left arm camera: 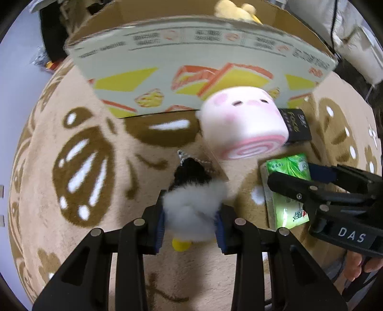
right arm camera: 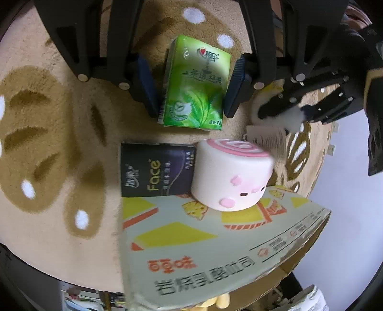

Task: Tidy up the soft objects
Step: 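Lift the white fluffy toy with the left tool while the right tool carries the green pack over the box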

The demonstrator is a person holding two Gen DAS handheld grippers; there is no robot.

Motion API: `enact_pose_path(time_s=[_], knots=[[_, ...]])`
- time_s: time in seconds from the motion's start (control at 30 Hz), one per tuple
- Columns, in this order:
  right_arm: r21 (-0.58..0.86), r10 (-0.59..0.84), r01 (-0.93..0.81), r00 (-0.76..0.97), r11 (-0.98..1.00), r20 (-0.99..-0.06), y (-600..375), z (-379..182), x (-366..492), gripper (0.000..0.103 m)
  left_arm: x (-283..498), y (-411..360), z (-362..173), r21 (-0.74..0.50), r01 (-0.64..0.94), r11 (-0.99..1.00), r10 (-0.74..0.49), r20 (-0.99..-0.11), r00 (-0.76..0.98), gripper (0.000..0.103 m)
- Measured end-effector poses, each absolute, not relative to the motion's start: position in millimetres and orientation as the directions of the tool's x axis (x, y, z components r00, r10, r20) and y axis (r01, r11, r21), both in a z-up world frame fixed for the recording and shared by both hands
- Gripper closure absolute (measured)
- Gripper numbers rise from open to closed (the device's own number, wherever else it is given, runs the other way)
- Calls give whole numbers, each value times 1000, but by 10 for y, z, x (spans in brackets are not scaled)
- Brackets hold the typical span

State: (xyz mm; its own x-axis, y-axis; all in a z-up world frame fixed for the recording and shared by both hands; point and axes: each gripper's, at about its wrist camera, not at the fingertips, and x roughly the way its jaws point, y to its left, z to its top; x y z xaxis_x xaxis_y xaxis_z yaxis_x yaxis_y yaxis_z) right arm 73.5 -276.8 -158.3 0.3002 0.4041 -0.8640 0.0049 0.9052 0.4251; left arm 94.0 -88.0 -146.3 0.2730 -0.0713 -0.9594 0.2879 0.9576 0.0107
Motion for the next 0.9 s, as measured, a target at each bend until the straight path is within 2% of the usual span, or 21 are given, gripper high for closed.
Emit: enact_pose_path(time_s=[0.13, 0.43, 0.53, 0.63, 0.8, 0.9], knots=[[403, 389, -30, 337, 915, -857, -2737, -1502, 709, 51, 813, -694, -1279, 4, 253, 967, -80, -944, 321, 70], [370, 358, -95, 552, 924, -753, -2876, -938, 464, 52, 471, -656, -694, 74, 236, 969, -77, -817, 572, 70], [357, 341, -107, 630, 928, -698, -2984, -718, 366, 52, 413, -667, -523, 97, 227, 969, -77, -756, 650, 70], [344, 322, -122, 719, 931, -616, -3006, -482, 281, 52, 372, -724, -348, 189, 168, 968, 0, -665, 746, 70], [327, 307, -153, 811, 933, -497, -2986, -187, 226, 52, 535, -652, -139, 144, 158, 977, -37, -614, 788, 70], [309, 302, -167, 832, 936, -465, -2956, -88, 241, 52, 632, -643, -2, 144, 155, 977, -44, -579, 814, 70]])
